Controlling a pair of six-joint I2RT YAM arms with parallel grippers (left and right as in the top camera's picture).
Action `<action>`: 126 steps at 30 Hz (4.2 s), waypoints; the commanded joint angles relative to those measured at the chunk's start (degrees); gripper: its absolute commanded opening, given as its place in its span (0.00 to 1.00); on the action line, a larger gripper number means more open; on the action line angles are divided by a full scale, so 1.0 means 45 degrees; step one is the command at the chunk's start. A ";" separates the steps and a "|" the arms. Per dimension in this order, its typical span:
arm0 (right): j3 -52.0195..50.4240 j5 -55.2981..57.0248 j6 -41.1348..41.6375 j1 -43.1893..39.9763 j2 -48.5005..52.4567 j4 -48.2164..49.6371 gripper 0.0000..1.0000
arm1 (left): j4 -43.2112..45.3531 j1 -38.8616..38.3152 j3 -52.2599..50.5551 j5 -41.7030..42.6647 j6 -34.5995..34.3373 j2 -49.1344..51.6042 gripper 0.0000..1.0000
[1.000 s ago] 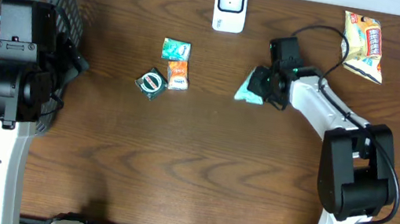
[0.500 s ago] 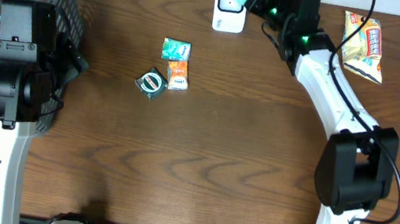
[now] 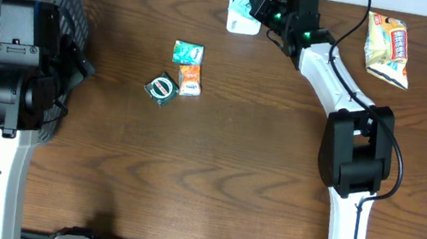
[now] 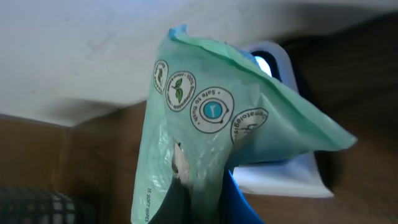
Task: Scan the item barcode
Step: 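Carry the green pack right and drop it beside the chip bag, then move the right gripper left to the orange Kleenex pack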
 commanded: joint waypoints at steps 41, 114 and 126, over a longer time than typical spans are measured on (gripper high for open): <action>0.1039 0.1715 -0.7106 -0.0665 -0.2730 -1.2560 0.89 | -0.0034 0.0092 0.0068 -0.0126 -0.0058 0.0000 0.98; 0.0704 0.1375 -0.3181 0.0418 -0.2171 -0.6722 0.99 | -0.0029 0.0092 0.0068 -0.0126 -0.0058 0.0000 0.98; 0.0704 -0.0117 -0.2696 0.2346 -0.0738 -0.7286 0.84 | -0.0034 0.0092 0.0068 -0.0126 -0.0058 0.0000 0.98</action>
